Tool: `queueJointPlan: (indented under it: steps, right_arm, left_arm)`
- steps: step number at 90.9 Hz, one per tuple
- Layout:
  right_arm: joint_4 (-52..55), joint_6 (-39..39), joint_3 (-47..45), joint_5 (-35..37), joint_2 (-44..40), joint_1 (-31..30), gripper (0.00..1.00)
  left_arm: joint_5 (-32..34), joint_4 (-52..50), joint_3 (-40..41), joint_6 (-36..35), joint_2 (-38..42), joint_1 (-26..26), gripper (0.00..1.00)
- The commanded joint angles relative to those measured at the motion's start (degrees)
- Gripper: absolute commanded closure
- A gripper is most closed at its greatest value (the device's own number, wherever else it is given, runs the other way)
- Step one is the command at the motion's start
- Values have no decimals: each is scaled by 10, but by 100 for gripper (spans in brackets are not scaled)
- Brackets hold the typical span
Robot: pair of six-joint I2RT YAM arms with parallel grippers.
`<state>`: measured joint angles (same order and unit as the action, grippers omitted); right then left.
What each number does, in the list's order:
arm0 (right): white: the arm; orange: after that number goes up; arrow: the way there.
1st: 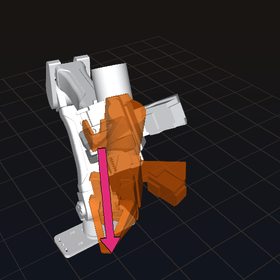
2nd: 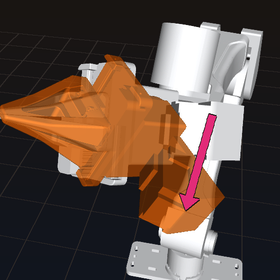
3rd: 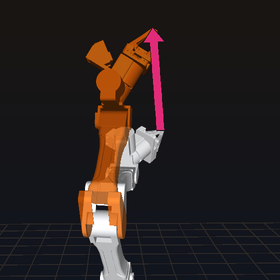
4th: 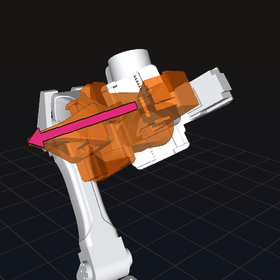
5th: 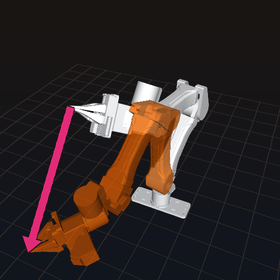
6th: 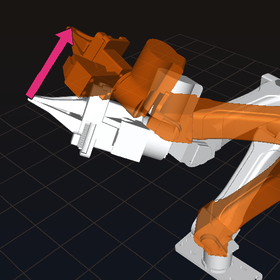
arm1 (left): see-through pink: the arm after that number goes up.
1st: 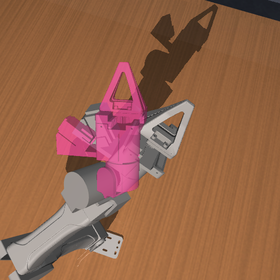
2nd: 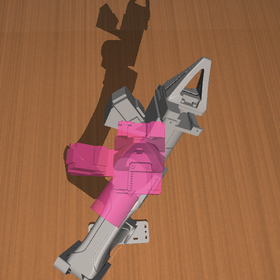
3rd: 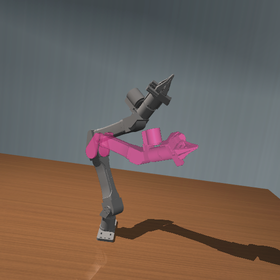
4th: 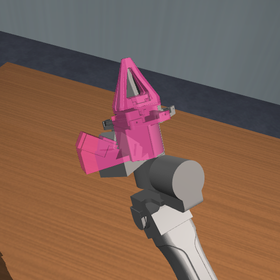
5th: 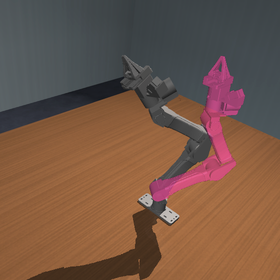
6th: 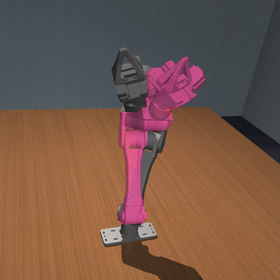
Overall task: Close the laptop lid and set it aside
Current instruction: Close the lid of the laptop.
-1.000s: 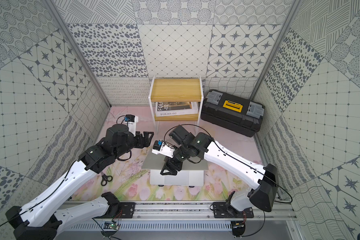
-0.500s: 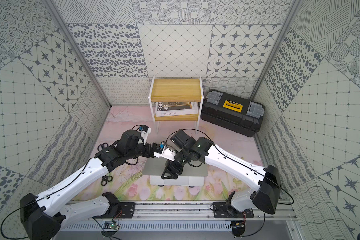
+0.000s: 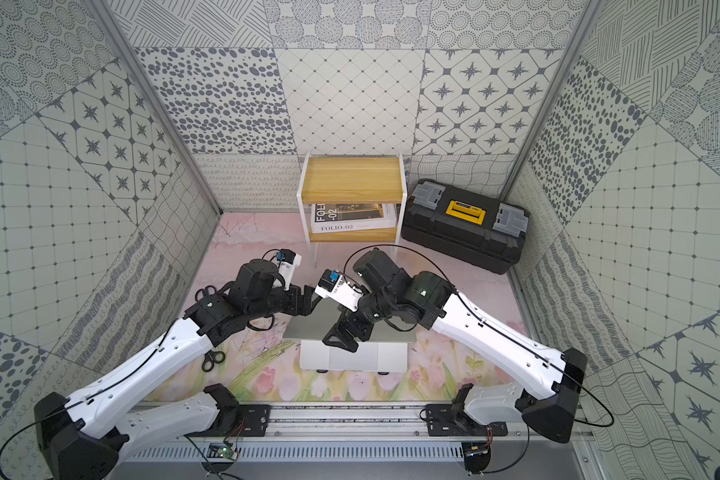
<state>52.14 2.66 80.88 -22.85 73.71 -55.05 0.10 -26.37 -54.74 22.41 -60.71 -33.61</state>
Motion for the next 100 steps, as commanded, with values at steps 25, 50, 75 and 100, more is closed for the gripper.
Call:
queueJointPlan:
  steps: [25, 50, 75, 100]
  right_arm:
    - [-9, -267, 10, 233, -101, 220, 3]
    - [30, -334, -80, 60, -147, 428, 3]
    - [83, -306, -170, 19, -201, 431, 3]
    - [78, -293, -250, -17, -244, 409, 4]
  left_arm:
    - [35, -65, -84, -14, 27, 9, 5]
    - [-50, -131, -103, 17, 8, 72, 3]
    - [-120, -138, -5, 38, 64, 106, 4]
    - [-168, -107, 95, 57, 114, 106, 7]
